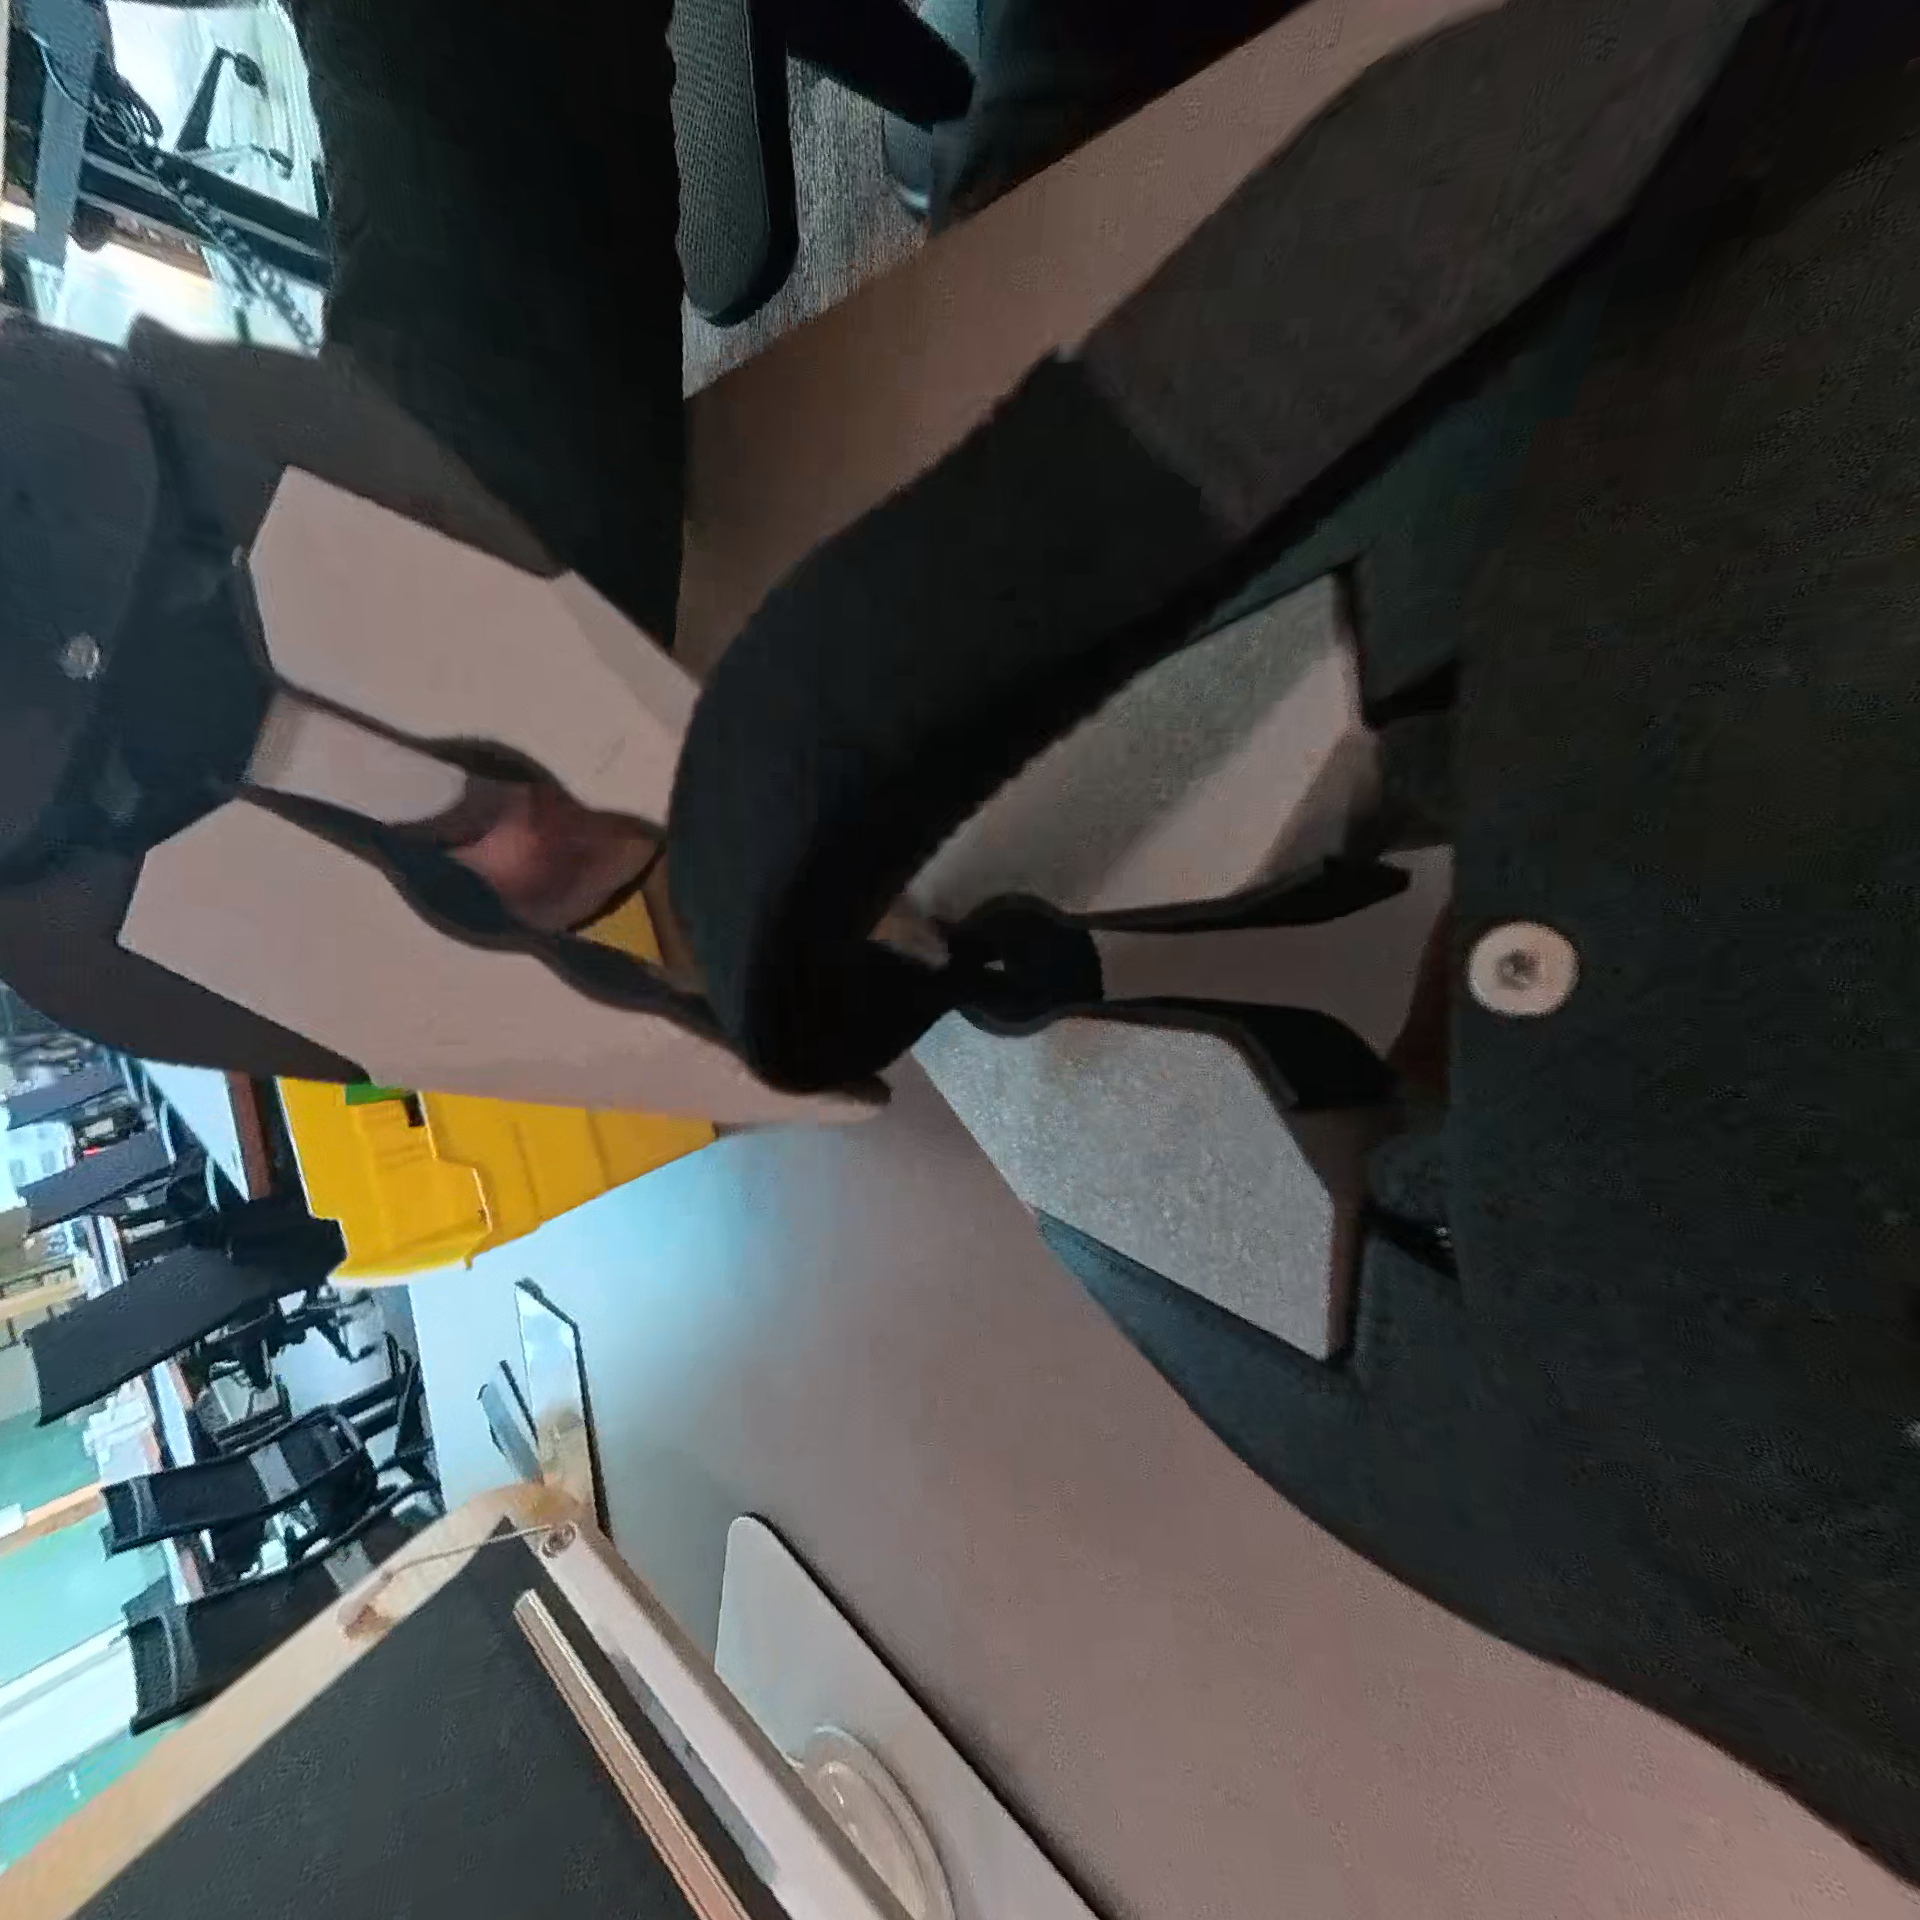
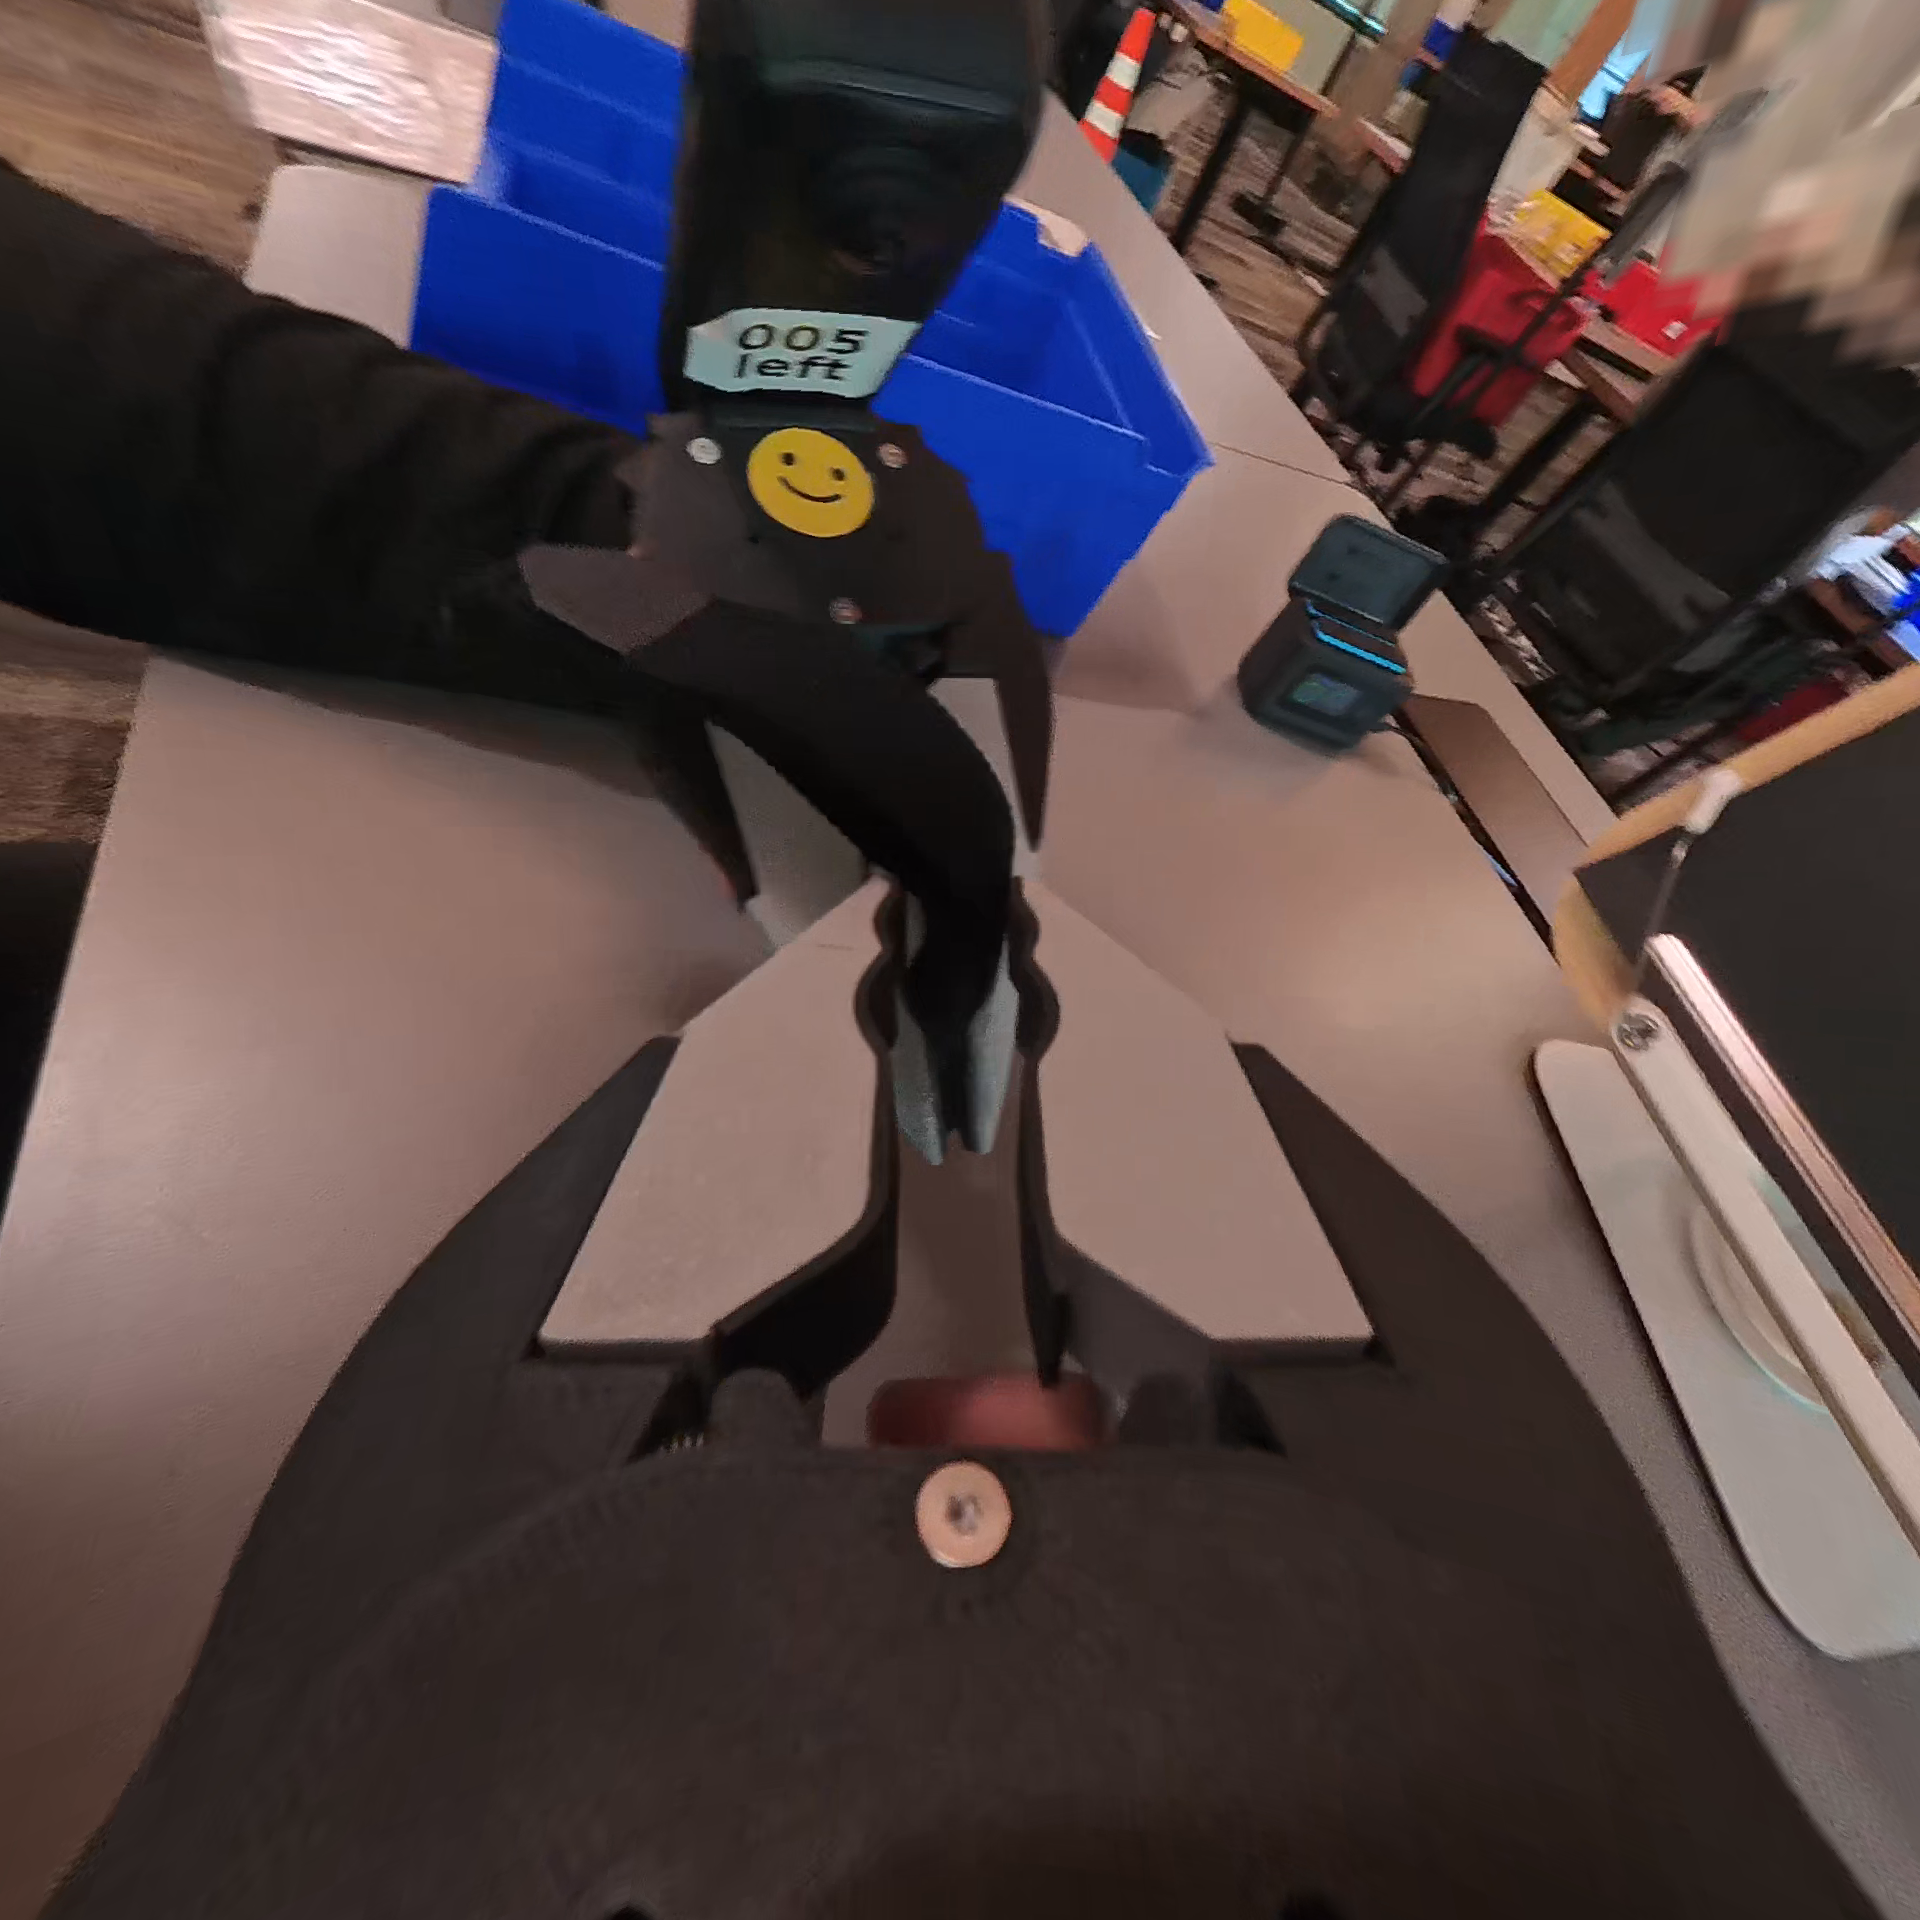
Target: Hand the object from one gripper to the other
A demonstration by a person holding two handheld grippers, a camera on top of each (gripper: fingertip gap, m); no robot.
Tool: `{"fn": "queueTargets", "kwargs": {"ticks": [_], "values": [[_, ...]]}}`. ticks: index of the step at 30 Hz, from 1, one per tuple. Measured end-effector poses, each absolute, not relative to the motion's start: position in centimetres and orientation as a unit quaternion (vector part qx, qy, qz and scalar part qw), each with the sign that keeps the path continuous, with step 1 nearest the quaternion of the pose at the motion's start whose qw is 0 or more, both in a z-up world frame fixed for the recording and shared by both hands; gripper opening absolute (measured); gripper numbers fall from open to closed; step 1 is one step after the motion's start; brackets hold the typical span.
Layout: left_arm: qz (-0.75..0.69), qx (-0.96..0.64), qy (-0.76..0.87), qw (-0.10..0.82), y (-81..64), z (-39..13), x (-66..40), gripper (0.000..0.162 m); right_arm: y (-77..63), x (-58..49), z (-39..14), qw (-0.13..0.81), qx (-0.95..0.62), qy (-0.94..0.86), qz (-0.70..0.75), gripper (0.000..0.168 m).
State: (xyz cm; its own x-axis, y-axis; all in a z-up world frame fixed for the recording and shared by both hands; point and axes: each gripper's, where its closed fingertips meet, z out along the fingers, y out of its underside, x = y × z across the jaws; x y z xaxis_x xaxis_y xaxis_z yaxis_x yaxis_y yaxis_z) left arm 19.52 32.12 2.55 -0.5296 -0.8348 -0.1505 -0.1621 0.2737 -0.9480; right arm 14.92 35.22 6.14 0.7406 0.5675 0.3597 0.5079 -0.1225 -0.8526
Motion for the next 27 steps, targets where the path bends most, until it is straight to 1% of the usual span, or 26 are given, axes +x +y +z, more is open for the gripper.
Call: {"fn": "queueTargets", "kwargs": {"ticks": [1, 2, 3, 5, 6, 9, 13, 15, 16, 17, 18, 19, 20, 21, 22, 23, 25, 27], "values": [[-0.496, -0.34, 0.721, 0.343, 31.8, 2.7, 19.5, 0.004, 35.2, 15.4, 6.4, 0.559, -0.753, -0.346, 0.019, 0.006], [-0.505, -0.339, 0.714, 0.348, 31.6, 3.2, 19.6, 0.005, 35.0, 15.8, 6.7, 0.562, -0.758, -0.331, 0.014, 0.004], [-0.519, -0.336, 0.705, 0.347, 31.3, 3.8, 19.5, 0.011, 34.8, 16.3, 7.3, 0.569, -0.761, -0.312, 0.014, 0.003], [-0.538, -0.338, 0.69, 0.347, 31.2, 4.7, 19.4, 0.033, 34.0, 17.9, 9.2, 0.587, -0.763, -0.27, 0.004, 0.002], [-0.536, -0.345, 0.682, 0.358, 31.7, 4.9, 19.6, 0.039, 33.3, 19.1, 10.7, 0.6, -0.761, -0.247, -0.01, 0.001], [-0.521, -0.37, 0.661, 0.393, 33.5, 5.2, 20.1, 0.038, 30.2, 24.2, 17.3, 0.633, -0.754, -0.166, -0.064, 0.002], [-0.472, -0.416, 0.657, 0.416, 35.5, 4.1, 21.2, 0.033, 23.6, 33.2, 29.0, 0.683, -0.705, -0.04, -0.184, 0.001], [-0.453, -0.424, 0.661, 0.423, 36.0, 3.5, 21.5, 0.033, 20.9, 36.5, 32.5, 0.699, -0.683, -0.004, -0.211, 0.001], [-0.445, -0.425, 0.662, 0.428, 36.2, 3.3, 21.5, 0.033, 20.3, 37.8, 32.8, 0.697, -0.686, 0.005, -0.21, 0.002], [-0.438, -0.424, 0.665, 0.431, 36.4, 3.1, 21.6, 0.032, 20.3, 39.1, 31.9, 0.682, -0.703, 0.011, -0.202, 0.002], [-0.432, -0.425, 0.666, 0.435, 36.5, 3.0, 21.6, 0.032, 20.8, 40.5, 29.8, 0.653, -0.733, 0.019, -0.187, 0.002], [-0.428, -0.428, 0.665, 0.437, 36.7, 2.8, 21.7, 0.031, 21.3, 42.1, 26.5, 0.607, -0.776, 0.033, -0.17, 0.002], [-0.426, -0.433, 0.665, 0.435, 36.9, 2.6, 21.7, 0.031, 21.5, 44.0, 22.4, 0.541, -0.824, 0.06, -0.157, 0.004], [-0.425, -0.441, 0.663, 0.431, 37.1, 2.5, 21.8, 0.031, 21.3, 45.8, 18.3, 0.469, -0.865, 0.085, -0.153, 0.011], [-0.425, -0.448, 0.66, 0.429, 37.3, 2.4, 21.8, 0.031, 20.8, 47.2, 14.9, 0.408, -0.894, 0.099, -0.159, 0.021], [-0.424, -0.453, 0.657, 0.428, 37.6, 2.4, 21.9, 0.031, 20.3, 48.4, 12.3, 0.359, -0.912, 0.105, -0.171, 0.028], [-0.423, -0.46, 0.65, 0.432, 38.1, 2.4, 21.9, 0.031, 19.5, 50.1, 10.0, 0.303, -0.922, 0.119, -0.21, 0.034], [-0.421, -0.469, 0.645, 0.432, 38.5, 2.4, 21.9, 0.031, 19.9, 50.6, 11.1, 0.306, -0.91, 0.132, -0.246, 0.035]]}}
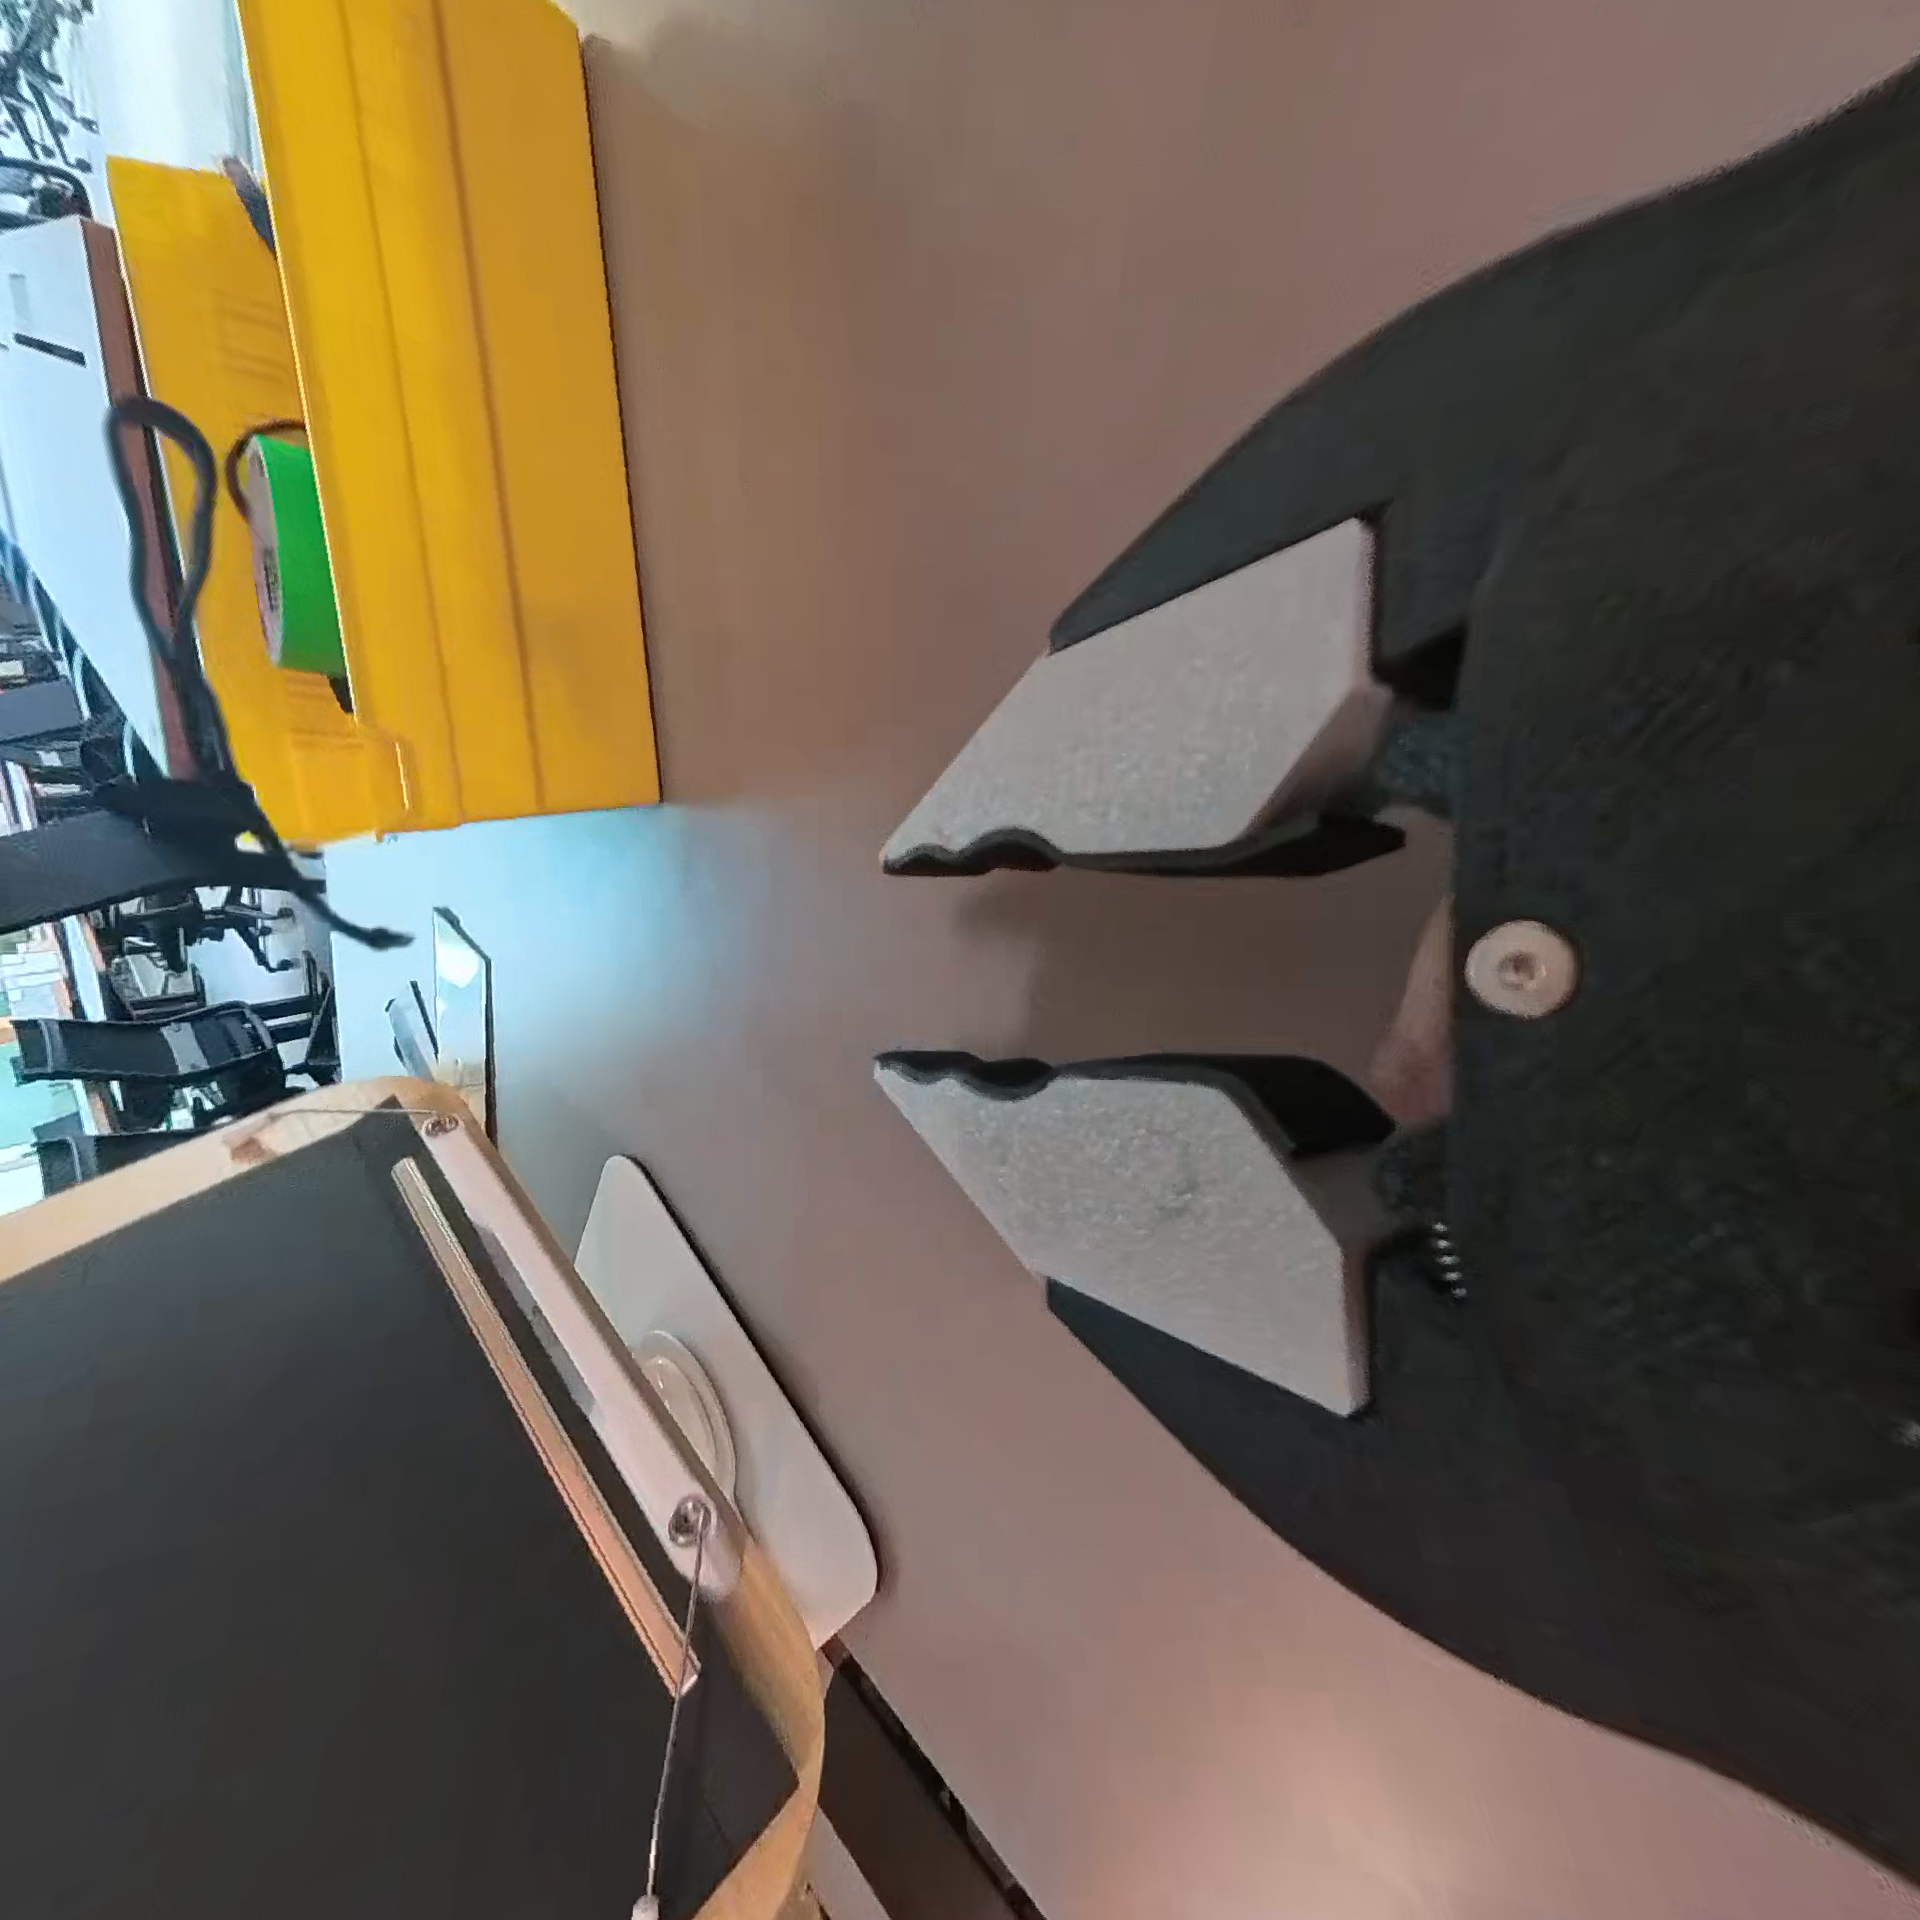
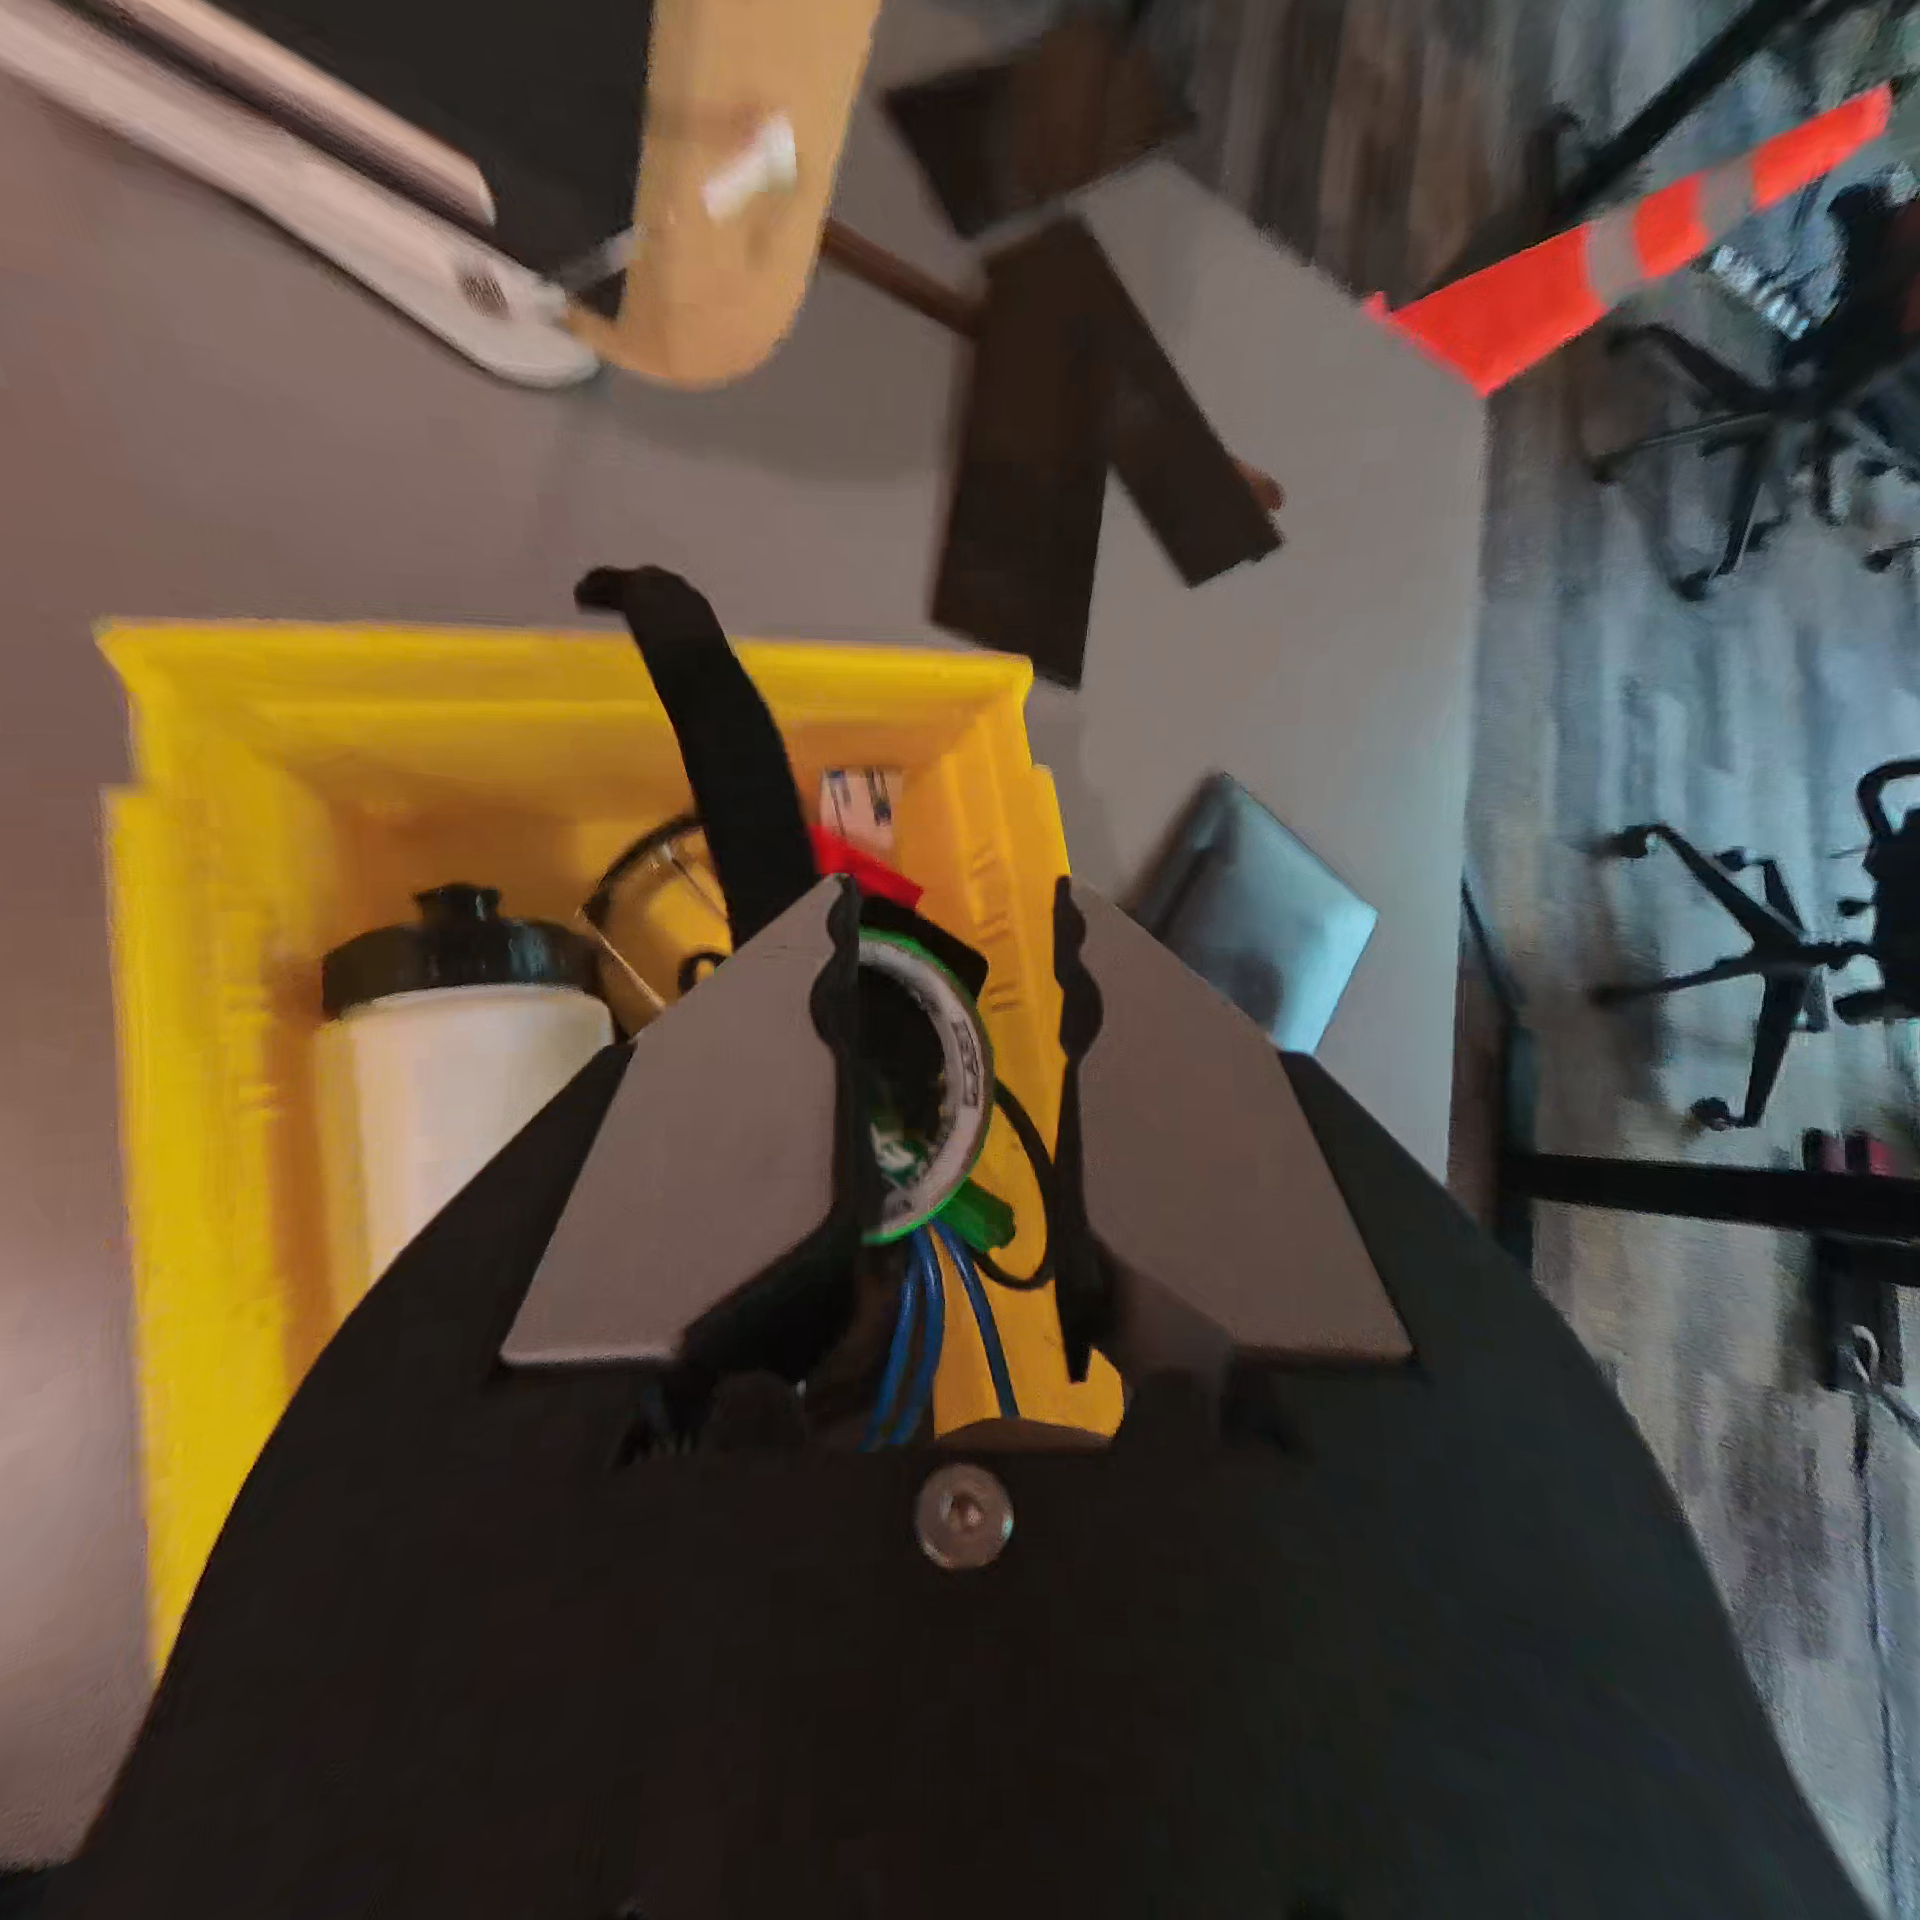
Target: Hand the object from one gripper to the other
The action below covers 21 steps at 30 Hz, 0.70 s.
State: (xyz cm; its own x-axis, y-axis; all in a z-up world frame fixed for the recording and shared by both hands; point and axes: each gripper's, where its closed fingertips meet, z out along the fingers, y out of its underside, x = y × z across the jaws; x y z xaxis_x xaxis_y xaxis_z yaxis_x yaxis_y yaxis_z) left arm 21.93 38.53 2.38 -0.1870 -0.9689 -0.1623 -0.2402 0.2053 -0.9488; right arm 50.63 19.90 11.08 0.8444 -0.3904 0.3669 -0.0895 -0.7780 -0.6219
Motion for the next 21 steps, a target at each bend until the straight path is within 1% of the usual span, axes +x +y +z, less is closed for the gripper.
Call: {"fn": "queueTargets", "kwargs": {"ticks": [2, 4, 6, 8, 10, 12, 15, 17, 19, 21], "values": [[-0.415, -0.477, 0.643, 0.432, 38.9, 2.1, 22.1, 0.031, 21.8, 49.1, 13.7, 0.358, -0.893, 0.123, -0.245, 0.04], [-0.407, -0.484, 0.643, 0.431, 39.0, 1.9, 22.2, 0.031, 24.4, 45.9, 16.4, 0.42, -0.875, 0.109, -0.214, 0.044], [-0.403, -0.486, 0.643, 0.433, 39.1, 1.8, 22.2, 0.031, 27.4, 40.6, 18.2, 0.484, -0.861, 0.074, -0.138, 0.048], [-0.4, -0.488, 0.641, 0.437, 39.2, 1.9, 22.2, 0.031, 30.2, 34.9, 18.2, 0.522, -0.851, 0.033, -0.047, 0.054], [-0.396, -0.491, 0.638, 0.441, 39.4, 1.9, 22.2, 0.031, 32.6, 30.7, 16.2, 0.521, -0.853, 0.009, 0.021, 0.056], [-0.384, -0.492, 0.641, 0.446, 39.7, 1.7, 22.1, 0.031, 35.0, 27.8, 12.7, 0.498, -0.864, -0.001, 0.069, 0.056], [-0.361, -0.504, 0.637, 0.458, 40.9, 1.5, 22.0, 0.03, 37.6, 26.3, 6.6, 0.448, -0.89, 0.004, 0.088, 0.055], [-0.341, -0.532, 0.622, 0.462, 42.4, 1.2, 21.8, 0.03, 38.1, 26.4, 4.0, 0.414, -0.906, 0.01, 0.084, 0.055], [-0.335, -0.551, 0.607, 0.464, 43.5, 1.2, 21.6, 0.03, 37.4, 28.8, 4.5, 0.412, -0.91, 0.025, 0.04, 0.054], [-0.338, -0.566, 0.592, 0.464, 44.2, 1.3, 21.7, 0.029, 35.9, 32.9, 7.9, 0.442, -0.895, 0.056, -0.012, 0.048]]}}
